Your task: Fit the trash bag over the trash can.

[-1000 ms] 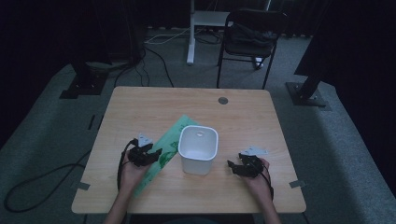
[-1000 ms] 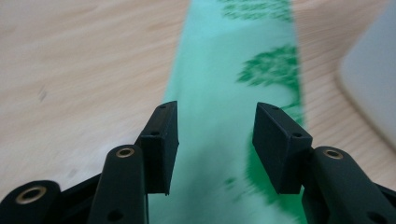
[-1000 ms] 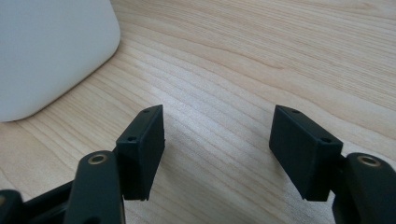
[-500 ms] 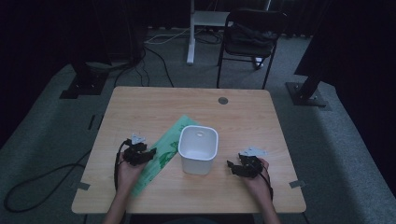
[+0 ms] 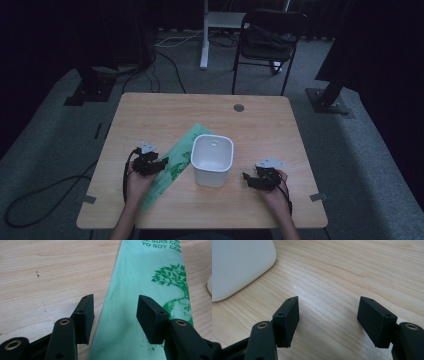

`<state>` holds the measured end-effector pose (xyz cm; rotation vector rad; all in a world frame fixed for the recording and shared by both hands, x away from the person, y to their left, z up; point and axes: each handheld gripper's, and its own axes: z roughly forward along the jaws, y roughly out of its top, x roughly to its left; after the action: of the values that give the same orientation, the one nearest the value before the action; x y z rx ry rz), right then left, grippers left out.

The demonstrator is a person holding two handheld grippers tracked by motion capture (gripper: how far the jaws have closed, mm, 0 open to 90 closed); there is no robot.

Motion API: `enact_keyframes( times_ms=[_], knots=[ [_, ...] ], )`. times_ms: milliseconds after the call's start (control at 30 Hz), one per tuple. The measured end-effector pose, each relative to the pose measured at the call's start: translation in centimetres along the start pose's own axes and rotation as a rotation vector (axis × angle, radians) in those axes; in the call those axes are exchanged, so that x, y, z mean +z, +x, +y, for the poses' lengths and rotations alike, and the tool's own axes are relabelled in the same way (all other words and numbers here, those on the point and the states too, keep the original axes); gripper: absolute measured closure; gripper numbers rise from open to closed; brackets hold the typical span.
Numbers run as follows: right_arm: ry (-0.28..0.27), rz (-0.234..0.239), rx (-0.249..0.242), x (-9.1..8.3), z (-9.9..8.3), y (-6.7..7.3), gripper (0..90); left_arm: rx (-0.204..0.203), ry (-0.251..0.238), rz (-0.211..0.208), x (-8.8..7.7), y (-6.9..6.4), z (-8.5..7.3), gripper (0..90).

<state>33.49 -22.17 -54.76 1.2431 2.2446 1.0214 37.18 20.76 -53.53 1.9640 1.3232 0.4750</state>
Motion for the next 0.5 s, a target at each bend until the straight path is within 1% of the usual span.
enact_keyframes(
  times_ms=[167, 300, 433, 500],
  knots=[
    [0.001, -0.002, 0.0, 0.0, 0.0, 0.0, 33.4, 0.004, 0.002, -0.001, 0.1, -0.1, 0.1, 48.6],
    [0.001, -0.002, 0.002, 0.0, 0.0, 0.0, 32.9, 0.016, 0.002, -0.004, 0.3, -0.2, 0.5, 48.1],
    [0.0, -0.001, 0.002, 0.1, 0.1, 0.0, 32.5, 0.036, 0.013, -0.012, 0.8, -0.1, 1.0, 47.8],
    [-0.001, 0.0, 0.003, 0.1, 0.1, 0.0, 32.4, 0.035, 0.02, -0.015, 1.2, 0.0, 1.2, 47.8]
  ],
)
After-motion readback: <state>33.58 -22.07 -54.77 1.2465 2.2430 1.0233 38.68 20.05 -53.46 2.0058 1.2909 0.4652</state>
